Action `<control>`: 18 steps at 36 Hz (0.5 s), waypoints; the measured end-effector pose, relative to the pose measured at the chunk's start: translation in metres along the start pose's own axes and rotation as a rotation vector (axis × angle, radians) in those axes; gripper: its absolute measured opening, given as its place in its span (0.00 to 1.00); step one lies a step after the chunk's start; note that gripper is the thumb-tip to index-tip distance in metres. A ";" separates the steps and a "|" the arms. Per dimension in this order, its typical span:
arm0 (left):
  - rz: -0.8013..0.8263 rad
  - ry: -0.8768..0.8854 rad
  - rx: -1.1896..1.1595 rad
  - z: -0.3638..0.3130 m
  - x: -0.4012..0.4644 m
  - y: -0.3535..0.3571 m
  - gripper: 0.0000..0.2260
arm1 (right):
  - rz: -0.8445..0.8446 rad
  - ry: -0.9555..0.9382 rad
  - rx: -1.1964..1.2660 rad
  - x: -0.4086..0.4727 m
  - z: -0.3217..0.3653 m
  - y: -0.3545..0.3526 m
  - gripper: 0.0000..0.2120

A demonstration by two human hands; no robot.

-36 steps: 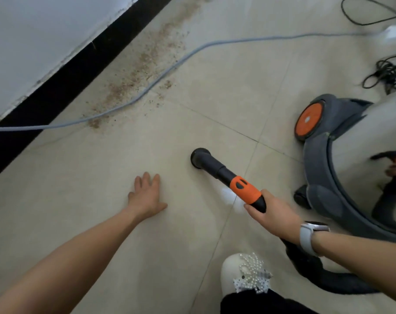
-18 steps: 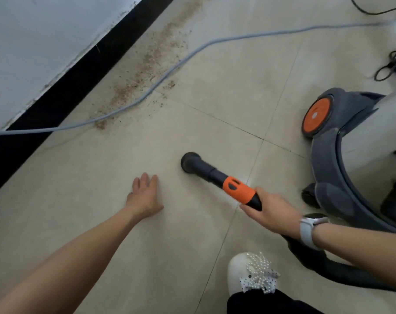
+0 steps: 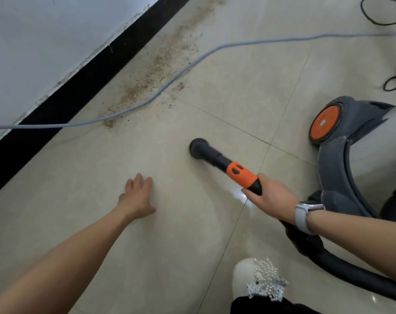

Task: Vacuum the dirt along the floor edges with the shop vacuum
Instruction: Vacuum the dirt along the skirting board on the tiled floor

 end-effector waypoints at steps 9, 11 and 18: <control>-0.013 0.028 0.020 -0.021 0.012 -0.004 0.43 | -0.155 0.156 0.180 0.058 -0.012 -0.044 0.17; -0.021 0.021 0.021 -0.023 0.016 -0.007 0.42 | -0.179 0.199 0.271 0.070 -0.008 -0.048 0.16; -0.061 0.004 0.006 -0.031 0.028 -0.036 0.28 | 0.062 -0.056 0.021 0.076 0.033 -0.021 0.16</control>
Point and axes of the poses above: each hand's wrist, its own x-axis towards the middle knuckle, its own y-axis out of the palm, z = x × y, the point moved 2 cm from there along x, towards the middle knuckle, and after that the axes turned 2 degrees about z, right-handed, at the moved point
